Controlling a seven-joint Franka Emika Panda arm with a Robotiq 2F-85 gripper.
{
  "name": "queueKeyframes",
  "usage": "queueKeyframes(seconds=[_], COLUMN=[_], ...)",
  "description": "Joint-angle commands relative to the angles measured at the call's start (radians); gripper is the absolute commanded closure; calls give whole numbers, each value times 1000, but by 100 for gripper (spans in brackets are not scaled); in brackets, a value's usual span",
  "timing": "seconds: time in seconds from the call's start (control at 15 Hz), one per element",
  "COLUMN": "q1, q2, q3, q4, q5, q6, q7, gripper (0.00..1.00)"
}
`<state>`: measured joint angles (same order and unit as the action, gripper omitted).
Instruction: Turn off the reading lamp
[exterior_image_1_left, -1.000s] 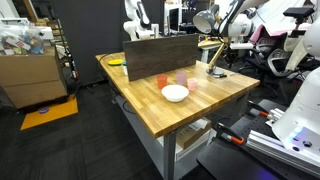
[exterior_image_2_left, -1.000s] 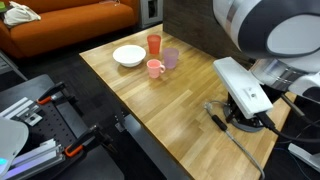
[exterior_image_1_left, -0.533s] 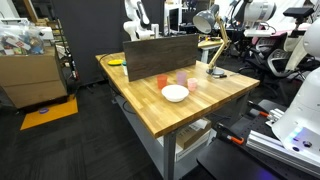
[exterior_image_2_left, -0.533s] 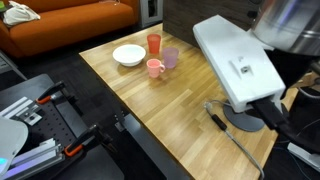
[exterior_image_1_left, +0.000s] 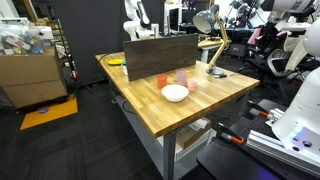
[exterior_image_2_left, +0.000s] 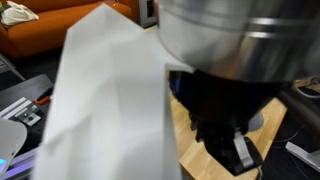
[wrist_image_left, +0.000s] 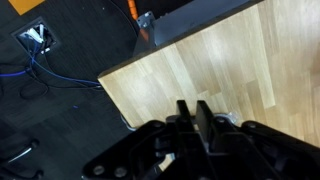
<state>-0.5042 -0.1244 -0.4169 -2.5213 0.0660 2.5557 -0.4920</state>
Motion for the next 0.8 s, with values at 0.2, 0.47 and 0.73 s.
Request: queueKeyframes(seconds=[0.2,0.47,0.73], q1=[32,32,32], q2=[-19,-19,-19], q3=[-37,-37,-37], q4=[-14,-14,-14], q5=[-21,-21,-21], q6=[-1,-1,-1], q7=[1,1,1], gripper=[72,72,72])
